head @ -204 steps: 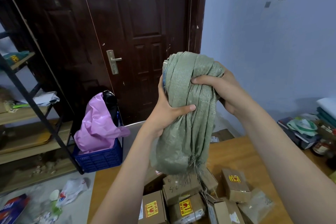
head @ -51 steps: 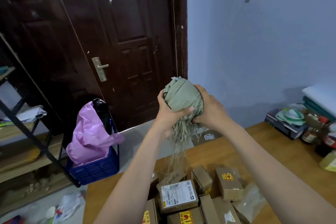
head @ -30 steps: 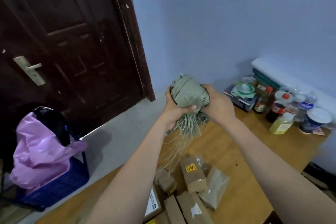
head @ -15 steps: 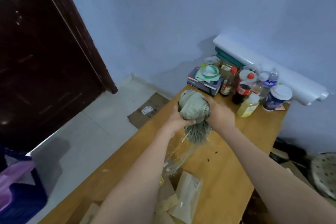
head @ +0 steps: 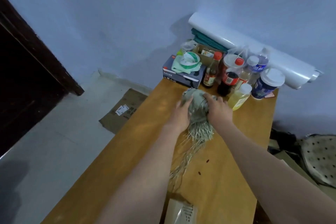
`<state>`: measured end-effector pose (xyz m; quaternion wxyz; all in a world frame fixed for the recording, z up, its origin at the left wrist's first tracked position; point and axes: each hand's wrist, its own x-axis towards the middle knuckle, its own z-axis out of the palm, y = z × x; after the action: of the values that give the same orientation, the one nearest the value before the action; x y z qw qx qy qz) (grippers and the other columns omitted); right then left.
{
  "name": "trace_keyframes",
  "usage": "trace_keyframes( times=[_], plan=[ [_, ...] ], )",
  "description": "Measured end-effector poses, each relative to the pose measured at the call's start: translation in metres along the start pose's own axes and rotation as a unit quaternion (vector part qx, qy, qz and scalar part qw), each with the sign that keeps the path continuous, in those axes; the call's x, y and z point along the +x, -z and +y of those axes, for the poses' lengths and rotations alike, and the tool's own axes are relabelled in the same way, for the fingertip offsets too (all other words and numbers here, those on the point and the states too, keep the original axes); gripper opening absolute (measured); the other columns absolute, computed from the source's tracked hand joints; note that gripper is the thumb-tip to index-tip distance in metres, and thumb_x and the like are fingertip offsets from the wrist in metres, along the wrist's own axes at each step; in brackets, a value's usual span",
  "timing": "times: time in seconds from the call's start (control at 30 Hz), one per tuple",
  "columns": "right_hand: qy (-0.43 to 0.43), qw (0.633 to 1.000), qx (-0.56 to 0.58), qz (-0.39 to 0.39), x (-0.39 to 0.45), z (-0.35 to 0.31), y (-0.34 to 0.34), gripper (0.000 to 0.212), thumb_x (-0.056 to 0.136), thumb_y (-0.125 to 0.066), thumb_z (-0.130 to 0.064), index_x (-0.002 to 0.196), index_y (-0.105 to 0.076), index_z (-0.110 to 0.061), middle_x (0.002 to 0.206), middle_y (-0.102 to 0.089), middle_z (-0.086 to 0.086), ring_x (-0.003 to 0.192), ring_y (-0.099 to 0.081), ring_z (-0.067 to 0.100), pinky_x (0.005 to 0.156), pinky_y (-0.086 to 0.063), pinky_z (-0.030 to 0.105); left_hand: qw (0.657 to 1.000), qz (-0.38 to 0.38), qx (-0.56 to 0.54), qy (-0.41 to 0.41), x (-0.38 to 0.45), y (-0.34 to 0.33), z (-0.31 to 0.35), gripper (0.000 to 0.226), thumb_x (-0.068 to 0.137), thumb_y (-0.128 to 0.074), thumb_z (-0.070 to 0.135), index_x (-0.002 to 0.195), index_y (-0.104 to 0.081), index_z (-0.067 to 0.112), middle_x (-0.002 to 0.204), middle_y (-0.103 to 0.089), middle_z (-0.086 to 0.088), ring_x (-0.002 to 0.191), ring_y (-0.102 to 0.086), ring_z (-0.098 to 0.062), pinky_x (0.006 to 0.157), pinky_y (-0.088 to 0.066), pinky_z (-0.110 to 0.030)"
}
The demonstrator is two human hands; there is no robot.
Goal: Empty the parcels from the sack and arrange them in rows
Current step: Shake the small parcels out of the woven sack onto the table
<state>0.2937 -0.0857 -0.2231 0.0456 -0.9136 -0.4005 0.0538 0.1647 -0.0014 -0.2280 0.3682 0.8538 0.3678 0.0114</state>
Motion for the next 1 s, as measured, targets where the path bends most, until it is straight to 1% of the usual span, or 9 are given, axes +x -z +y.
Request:
trace_keyframes(
  times=[0.07, 0.13, 0.27, 0.37, 0.47, 0.63, 0.8, 0.93, 1.0],
  plan=[
    [-0.012, 1.000, 0.014, 0.000, 0.010, 0.004, -0.012, 0.079, 0.088, -0.059, -0.004, 0.150, -0.026, -0.040, 0.123, -0.052, 0.013, 0.112, -0.051, 0.036, 0.081, -0.052, 0.044, 0.999, -0.030, -0.019, 0.010, 0.016, -0.008, -0.003, 0.069, 0.104, -0.042, 0.019, 0.154, -0.004, 0.046, 0.151, -0.031, -0.014, 0.118, -0.053, -0.029, 0.099, -0.048, -0.043],
    [-0.029, 0.999, 0.027, 0.000, 0.023, 0.009, -0.025, 0.082, 0.088, -0.059, -0.003, 0.151, -0.024, -0.042, 0.128, -0.050, 0.013, 0.118, -0.047, 0.037, 0.084, -0.051, 0.046, 0.999, -0.029, -0.022, 0.003, 0.035, -0.015, -0.004, 0.066, 0.105, -0.038, 0.021, 0.154, -0.002, 0.047, 0.155, -0.027, -0.014, 0.111, -0.054, -0.026, 0.093, -0.048, -0.040],
    [-0.057, 0.998, 0.007, 0.014, 0.042, 0.009, -0.031, 0.084, 0.089, -0.059, -0.003, 0.151, -0.020, -0.045, 0.139, -0.044, 0.014, 0.125, -0.041, 0.039, 0.094, -0.047, 0.050, 1.000, -0.025, -0.014, -0.003, 0.055, -0.019, 0.001, 0.065, 0.106, -0.033, 0.021, 0.154, 0.002, 0.046, 0.165, -0.003, -0.008, 0.138, -0.039, -0.031, 0.093, -0.043, -0.037],
    [-0.079, 0.995, -0.056, 0.032, 0.053, 0.000, -0.030, 0.079, 0.090, -0.060, -0.008, 0.152, -0.023, -0.041, 0.136, -0.043, 0.017, 0.128, -0.037, 0.039, 0.102, -0.037, 0.048, 0.999, -0.042, -0.006, 0.025, 0.065, -0.020, 0.001, 0.080, 0.102, -0.040, 0.012, 0.150, 0.009, 0.053, 0.165, 0.006, -0.004, 0.139, -0.037, -0.036, 0.098, -0.047, -0.042],
    [-0.084, 0.990, -0.111, 0.035, 0.058, -0.007, -0.026, 0.076, 0.090, -0.062, -0.017, 0.152, -0.024, -0.037, 0.134, -0.044, 0.016, 0.128, -0.037, 0.035, 0.106, -0.031, 0.044, 0.996, -0.062, 0.037, 0.060, 0.068, -0.018, 0.005, 0.096, 0.095, -0.044, -0.002, 0.150, 0.011, 0.053, 0.165, 0.009, 0.000, 0.148, -0.013, -0.039, 0.115, -0.029, -0.053],
    [-0.080, 0.990, -0.117, -0.021, 0.057, -0.008, -0.012, 0.082, 0.088, -0.060, -0.016, 0.155, -0.017, -0.034, 0.137, -0.044, 0.014, 0.129, -0.038, 0.033, 0.111, -0.025, 0.049, 0.986, -0.124, 0.056, 0.092, 0.069, -0.003, 0.017, 0.098, 0.094, -0.048, 0.000, 0.150, 0.016, 0.050, 0.165, 0.012, -0.005, 0.151, 0.000, -0.037, 0.118, -0.021, -0.054],
    [-0.086, 0.984, -0.126, -0.088, 0.042, -0.030, 0.018, 0.085, 0.092, -0.052, -0.020, 0.158, 0.001, -0.028, 0.157, -0.020, 0.021, 0.143, -0.021, 0.040, 0.118, -0.004, 0.063, 0.983, -0.138, 0.072, 0.099, 0.048, 0.026, 0.023, 0.096, 0.096, -0.046, 0.003, 0.149, 0.019, 0.048, 0.164, 0.002, -0.015, 0.148, -0.016, -0.040, 0.114, -0.033, -0.054],
    [-0.060, 0.979, -0.143, -0.131, 0.011, -0.067, 0.047, 0.082, 0.097, -0.043, -0.023, 0.157, 0.012, -0.025, 0.165, 0.003, 0.019, 0.150, -0.001, 0.041, 0.115, 0.010, 0.066, 0.987, -0.111, 0.044, 0.111, 0.015, 0.045, 0.016, 0.090, 0.098, -0.050, 0.019, 0.149, 0.016, 0.052, 0.162, -0.010, -0.022, 0.142, -0.032, -0.041, 0.109, -0.039, -0.051],
    [-0.032, 0.982, -0.127, -0.134, -0.008, -0.087, 0.059, 0.078, 0.098, -0.039, -0.021, 0.158, 0.011, -0.022, 0.165, 0.004, 0.019, 0.151, 0.002, 0.040, 0.115, 0.011, 0.065, 0.987, -0.098, 0.044, 0.123, -0.008, 0.062, 0.009, 0.092, 0.098, -0.049, 0.012, 0.150, 0.017, 0.047, 0.160, -0.015, -0.023, 0.136, -0.042, -0.039, 0.105, -0.043, -0.046]
  ],
)
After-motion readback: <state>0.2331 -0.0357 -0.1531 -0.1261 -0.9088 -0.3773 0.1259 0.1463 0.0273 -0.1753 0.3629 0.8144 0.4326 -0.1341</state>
